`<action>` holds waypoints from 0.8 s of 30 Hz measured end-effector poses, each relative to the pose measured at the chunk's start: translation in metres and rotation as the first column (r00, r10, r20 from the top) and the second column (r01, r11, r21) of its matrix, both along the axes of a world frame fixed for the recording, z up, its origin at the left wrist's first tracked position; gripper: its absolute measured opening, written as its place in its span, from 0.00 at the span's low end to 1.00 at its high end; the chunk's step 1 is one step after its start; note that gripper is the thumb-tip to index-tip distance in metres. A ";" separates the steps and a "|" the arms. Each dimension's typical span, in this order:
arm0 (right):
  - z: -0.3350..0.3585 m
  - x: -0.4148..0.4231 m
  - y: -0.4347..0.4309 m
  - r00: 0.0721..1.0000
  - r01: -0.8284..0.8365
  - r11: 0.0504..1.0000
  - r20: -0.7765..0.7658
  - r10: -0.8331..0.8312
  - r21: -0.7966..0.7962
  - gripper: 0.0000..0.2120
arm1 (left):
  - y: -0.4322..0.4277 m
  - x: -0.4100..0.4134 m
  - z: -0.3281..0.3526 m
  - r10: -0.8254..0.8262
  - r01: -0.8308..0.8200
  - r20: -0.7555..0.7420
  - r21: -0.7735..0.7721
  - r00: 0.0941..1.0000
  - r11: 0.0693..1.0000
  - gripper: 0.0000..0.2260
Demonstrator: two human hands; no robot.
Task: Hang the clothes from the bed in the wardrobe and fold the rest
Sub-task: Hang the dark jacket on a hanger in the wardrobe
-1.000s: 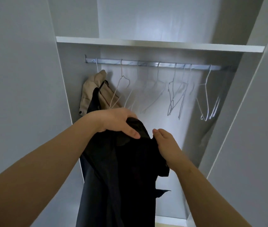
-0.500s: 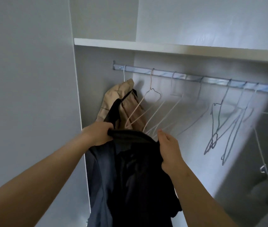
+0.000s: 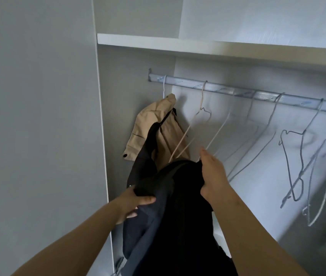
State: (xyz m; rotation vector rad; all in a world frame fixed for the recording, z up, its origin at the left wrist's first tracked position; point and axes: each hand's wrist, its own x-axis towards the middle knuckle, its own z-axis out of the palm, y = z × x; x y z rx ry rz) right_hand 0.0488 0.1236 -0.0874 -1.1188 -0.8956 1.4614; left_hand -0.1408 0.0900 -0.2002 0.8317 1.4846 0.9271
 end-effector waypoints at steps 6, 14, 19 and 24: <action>-0.012 0.000 0.010 0.992 -0.081 0.996 0.097 0.085 -0.044 0.13 | 0.026 -0.015 0.029 -0.028 0.020 0.059 0.135 0.998 0.991 0.15; -0.016 -0.030 0.031 0.883 -0.221 0.972 0.406 0.235 -0.082 0.12 | 0.051 -0.049 0.082 0.081 -0.150 0.256 0.264 0.963 0.953 0.07; -0.018 -0.060 0.074 0.894 0.098 0.993 0.432 -0.114 0.060 0.09 | 0.064 -0.046 0.099 0.048 -0.084 0.139 0.269 0.989 0.960 0.05; -0.021 -0.078 0.099 0.980 0.038 0.991 0.200 -0.011 -0.130 0.09 | 0.081 -0.060 0.114 0.065 -0.097 0.116 0.292 0.991 0.951 0.09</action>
